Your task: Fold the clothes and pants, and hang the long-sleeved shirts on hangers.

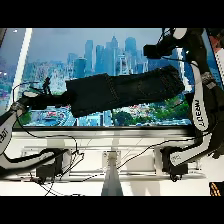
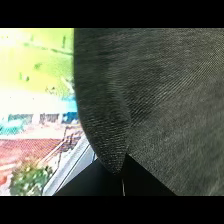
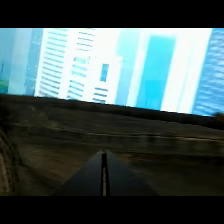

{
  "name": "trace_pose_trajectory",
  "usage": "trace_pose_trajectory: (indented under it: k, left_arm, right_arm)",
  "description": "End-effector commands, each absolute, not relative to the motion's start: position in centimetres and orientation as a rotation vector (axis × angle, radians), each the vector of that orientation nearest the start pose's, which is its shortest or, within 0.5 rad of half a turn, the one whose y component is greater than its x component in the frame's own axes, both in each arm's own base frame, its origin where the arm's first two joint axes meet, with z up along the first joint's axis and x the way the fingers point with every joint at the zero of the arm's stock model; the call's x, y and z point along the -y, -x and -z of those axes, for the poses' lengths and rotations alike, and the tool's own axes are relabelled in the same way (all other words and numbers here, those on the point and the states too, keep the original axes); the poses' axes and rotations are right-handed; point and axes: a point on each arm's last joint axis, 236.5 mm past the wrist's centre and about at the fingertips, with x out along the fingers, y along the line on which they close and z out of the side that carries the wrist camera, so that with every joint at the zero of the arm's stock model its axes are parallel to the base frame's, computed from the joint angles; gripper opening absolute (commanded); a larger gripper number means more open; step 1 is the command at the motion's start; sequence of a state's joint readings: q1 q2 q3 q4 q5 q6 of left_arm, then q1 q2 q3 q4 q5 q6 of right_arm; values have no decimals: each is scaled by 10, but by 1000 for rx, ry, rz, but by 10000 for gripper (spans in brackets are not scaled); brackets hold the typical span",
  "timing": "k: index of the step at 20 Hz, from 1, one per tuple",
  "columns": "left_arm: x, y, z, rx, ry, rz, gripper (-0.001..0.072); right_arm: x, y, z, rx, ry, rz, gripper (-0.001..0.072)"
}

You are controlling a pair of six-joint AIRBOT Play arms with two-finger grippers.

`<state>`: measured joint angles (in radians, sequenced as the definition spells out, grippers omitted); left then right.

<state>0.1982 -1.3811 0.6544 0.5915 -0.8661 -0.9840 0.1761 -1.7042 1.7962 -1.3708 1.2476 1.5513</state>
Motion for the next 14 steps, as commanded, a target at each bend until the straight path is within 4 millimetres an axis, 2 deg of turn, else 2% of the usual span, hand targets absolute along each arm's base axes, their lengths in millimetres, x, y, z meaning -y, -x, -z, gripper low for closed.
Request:
trace_pose_trajectory:
  k: [1,3,5,7,8,9,11,13,14]
  left_arm:
    - [80,-355,69,-1212,622,381,22]
    - [67,-367,30,-1188,517,374,22]
    - [54,-370,-17,-1163,387,380,23]
    - [44,-370,-67,-1105,293,366,24]
    - [43,-370,-91,-1055,258,369,24]
    - [43,-370,-116,-993,235,366,23]
    - [42,-368,-154,-894,216,347,24]
    - [37,-366,-178,-817,200,325,24]
    - [36,-365,-183,-801,197,320,24]
  right_arm:
    - [-193,-491,-23,-1153,-72,-397,24]
    - [-241,-478,0,-1140,-71,-466,26]
    - [-303,-454,25,-1138,-80,-557,25]
    - [-380,-418,44,-1138,-109,-671,25]
    - [-418,-401,47,-1118,-141,-721,25]
    - [-456,-382,47,-1099,-200,-755,25]
    - [-513,-347,40,-1073,-283,-798,25]
    - [-555,-317,23,-1004,-276,-881,25]
    - [-565,-311,13,-966,-250,-910,25]
